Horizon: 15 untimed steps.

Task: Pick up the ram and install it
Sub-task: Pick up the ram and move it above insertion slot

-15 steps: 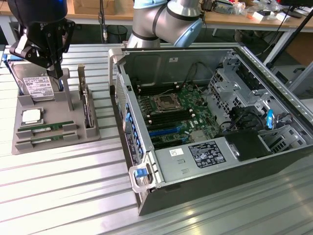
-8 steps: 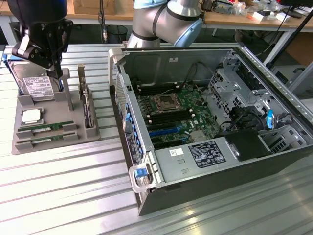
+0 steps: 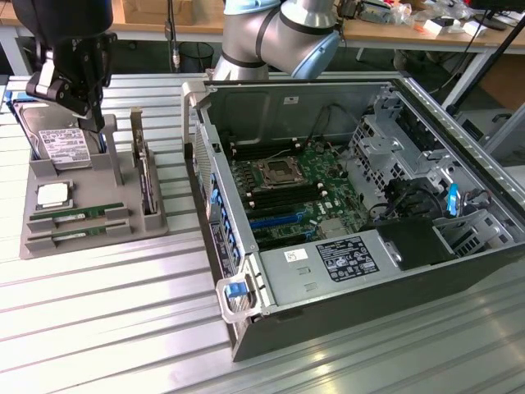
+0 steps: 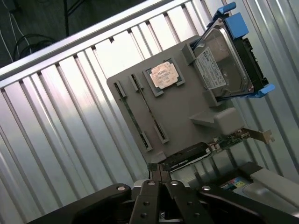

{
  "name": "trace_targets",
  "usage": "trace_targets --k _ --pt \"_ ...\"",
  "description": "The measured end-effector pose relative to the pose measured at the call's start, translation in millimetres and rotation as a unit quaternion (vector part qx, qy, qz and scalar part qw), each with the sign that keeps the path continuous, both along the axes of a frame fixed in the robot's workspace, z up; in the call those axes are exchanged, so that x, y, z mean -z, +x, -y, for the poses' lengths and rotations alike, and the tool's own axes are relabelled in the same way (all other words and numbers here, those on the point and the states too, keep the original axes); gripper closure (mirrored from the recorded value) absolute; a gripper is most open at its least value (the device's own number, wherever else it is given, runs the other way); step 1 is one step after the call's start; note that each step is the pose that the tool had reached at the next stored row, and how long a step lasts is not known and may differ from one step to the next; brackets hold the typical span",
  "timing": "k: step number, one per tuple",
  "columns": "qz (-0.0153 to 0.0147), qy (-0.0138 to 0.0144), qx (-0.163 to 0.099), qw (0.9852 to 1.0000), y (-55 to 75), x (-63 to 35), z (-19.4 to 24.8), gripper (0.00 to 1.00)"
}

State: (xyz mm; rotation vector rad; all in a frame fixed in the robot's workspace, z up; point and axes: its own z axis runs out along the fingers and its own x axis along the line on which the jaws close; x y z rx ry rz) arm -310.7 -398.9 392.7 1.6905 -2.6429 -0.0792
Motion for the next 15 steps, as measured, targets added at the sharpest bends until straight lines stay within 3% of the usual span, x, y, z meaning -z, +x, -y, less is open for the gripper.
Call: trace_targets --k 8,15 --pt "0.0000 0.0000 -0.041 0.9992 0.0 0.0 0.0 0.89" --pt "0.0000 0.0000 -0.088 0.9961 0.0 0.0 0.0 0.89"
